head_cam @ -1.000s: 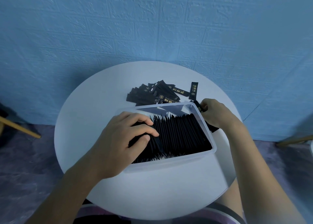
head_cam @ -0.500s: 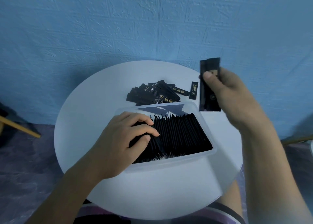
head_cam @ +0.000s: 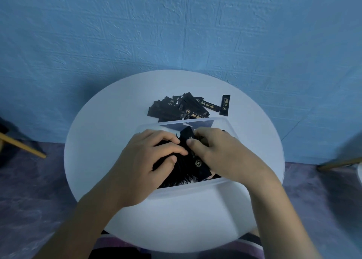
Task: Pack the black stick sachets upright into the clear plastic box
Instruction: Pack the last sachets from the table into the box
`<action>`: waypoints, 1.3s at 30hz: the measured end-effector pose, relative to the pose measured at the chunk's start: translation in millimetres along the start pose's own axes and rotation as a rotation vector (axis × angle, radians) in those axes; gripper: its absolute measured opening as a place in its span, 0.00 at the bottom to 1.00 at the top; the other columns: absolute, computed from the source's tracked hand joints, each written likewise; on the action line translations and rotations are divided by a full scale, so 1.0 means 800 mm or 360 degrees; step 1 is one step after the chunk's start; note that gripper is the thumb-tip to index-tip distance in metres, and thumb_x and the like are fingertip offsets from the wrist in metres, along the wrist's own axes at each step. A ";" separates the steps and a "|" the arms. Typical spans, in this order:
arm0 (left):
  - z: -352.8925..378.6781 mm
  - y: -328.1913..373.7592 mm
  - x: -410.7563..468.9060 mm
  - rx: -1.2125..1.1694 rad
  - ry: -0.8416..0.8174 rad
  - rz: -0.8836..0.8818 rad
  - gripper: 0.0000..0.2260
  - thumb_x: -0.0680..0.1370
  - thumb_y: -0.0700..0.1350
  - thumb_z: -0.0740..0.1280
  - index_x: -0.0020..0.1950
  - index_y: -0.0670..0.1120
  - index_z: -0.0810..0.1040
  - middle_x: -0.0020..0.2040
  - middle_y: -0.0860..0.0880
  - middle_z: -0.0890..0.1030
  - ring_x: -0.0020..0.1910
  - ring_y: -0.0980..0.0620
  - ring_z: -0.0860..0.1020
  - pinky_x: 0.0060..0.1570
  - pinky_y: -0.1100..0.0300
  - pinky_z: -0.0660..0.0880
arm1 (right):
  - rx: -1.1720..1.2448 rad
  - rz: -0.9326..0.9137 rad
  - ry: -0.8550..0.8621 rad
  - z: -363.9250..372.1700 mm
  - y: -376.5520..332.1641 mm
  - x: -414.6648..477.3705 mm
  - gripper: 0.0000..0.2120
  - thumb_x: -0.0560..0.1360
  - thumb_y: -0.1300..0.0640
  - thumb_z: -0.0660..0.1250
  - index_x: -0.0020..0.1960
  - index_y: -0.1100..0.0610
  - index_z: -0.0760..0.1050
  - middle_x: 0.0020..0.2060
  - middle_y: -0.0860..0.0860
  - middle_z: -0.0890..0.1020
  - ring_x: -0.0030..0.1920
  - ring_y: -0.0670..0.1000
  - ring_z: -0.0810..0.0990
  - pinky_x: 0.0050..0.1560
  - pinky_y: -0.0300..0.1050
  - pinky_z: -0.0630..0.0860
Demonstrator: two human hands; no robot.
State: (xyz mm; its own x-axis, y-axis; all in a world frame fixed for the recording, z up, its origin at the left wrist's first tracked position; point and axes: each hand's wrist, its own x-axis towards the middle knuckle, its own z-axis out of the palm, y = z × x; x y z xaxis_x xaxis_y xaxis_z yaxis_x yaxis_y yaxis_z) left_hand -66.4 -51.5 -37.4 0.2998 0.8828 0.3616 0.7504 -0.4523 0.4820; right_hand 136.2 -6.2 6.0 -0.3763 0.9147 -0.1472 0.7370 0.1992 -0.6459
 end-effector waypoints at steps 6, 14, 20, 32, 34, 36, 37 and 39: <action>-0.002 0.001 0.000 -0.0038 0.0027 0.0035 0.14 0.79 0.50 0.60 0.58 0.60 0.83 0.61 0.64 0.77 0.63 0.61 0.73 0.65 0.59 0.65 | 0.0231 -0.0001 -0.0110 -0.003 0.010 -0.006 0.10 0.83 0.48 0.60 0.45 0.50 0.75 0.33 0.51 0.80 0.31 0.53 0.84 0.46 0.61 0.83; -0.002 -0.001 -0.004 -0.0112 0.0118 0.0072 0.11 0.79 0.52 0.63 0.54 0.58 0.85 0.59 0.60 0.77 0.61 0.58 0.74 0.61 0.55 0.70 | 0.0387 0.0062 -0.0017 0.011 0.002 -0.005 0.08 0.79 0.47 0.69 0.54 0.48 0.73 0.33 0.48 0.80 0.29 0.50 0.83 0.40 0.52 0.85; -0.004 -0.002 -0.003 -0.0081 0.0044 0.0083 0.12 0.80 0.55 0.62 0.57 0.62 0.85 0.59 0.62 0.78 0.60 0.59 0.75 0.61 0.56 0.69 | 0.0533 0.0066 -0.0093 0.006 0.011 -0.006 0.07 0.80 0.49 0.68 0.56 0.50 0.75 0.33 0.50 0.79 0.30 0.48 0.82 0.37 0.46 0.83; -0.005 -0.002 -0.006 -0.0070 0.0121 0.0046 0.12 0.80 0.55 0.63 0.56 0.61 0.85 0.62 0.63 0.80 0.64 0.60 0.76 0.64 0.51 0.73 | 0.0648 0.0110 -0.0187 0.002 0.010 0.000 0.16 0.80 0.57 0.69 0.67 0.54 0.73 0.36 0.52 0.78 0.32 0.47 0.81 0.37 0.41 0.80; -0.006 -0.001 -0.005 -0.0049 0.0097 0.0081 0.12 0.80 0.54 0.63 0.56 0.60 0.86 0.62 0.62 0.80 0.64 0.58 0.76 0.63 0.52 0.74 | 0.0664 0.0123 -0.0191 -0.001 0.009 0.002 0.16 0.79 0.57 0.70 0.66 0.55 0.73 0.36 0.53 0.79 0.31 0.48 0.81 0.35 0.41 0.80; -0.005 0.000 -0.005 -0.0005 0.0090 0.0129 0.12 0.80 0.54 0.63 0.56 0.58 0.86 0.62 0.60 0.81 0.64 0.57 0.76 0.63 0.55 0.73 | 0.0679 0.0138 -0.0210 -0.005 0.009 0.003 0.16 0.79 0.58 0.70 0.66 0.56 0.74 0.36 0.54 0.79 0.31 0.48 0.82 0.35 0.41 0.80; -0.005 0.001 -0.005 -0.0001 0.0085 0.0145 0.12 0.80 0.54 0.63 0.56 0.58 0.86 0.62 0.61 0.81 0.64 0.58 0.76 0.63 0.57 0.73 | 0.0684 0.0140 -0.0229 -0.006 0.010 0.003 0.16 0.79 0.58 0.70 0.65 0.57 0.74 0.35 0.54 0.79 0.31 0.49 0.82 0.35 0.41 0.81; -0.005 0.002 -0.004 -0.0020 0.0079 0.0147 0.12 0.80 0.54 0.63 0.56 0.59 0.86 0.62 0.62 0.80 0.63 0.62 0.76 0.63 0.61 0.72 | 0.0686 0.0139 -0.0265 -0.007 0.011 0.003 0.14 0.80 0.58 0.68 0.65 0.58 0.74 0.34 0.53 0.79 0.32 0.50 0.82 0.35 0.42 0.81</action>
State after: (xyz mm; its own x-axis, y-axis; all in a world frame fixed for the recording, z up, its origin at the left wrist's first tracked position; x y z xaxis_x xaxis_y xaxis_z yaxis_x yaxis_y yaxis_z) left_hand -68.9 -55.6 -34.7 0.3375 0.8301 0.4438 0.7133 -0.5332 0.4549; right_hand 145.3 -0.3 4.3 -0.4343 0.8457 -0.3102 0.4827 -0.0723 -0.8728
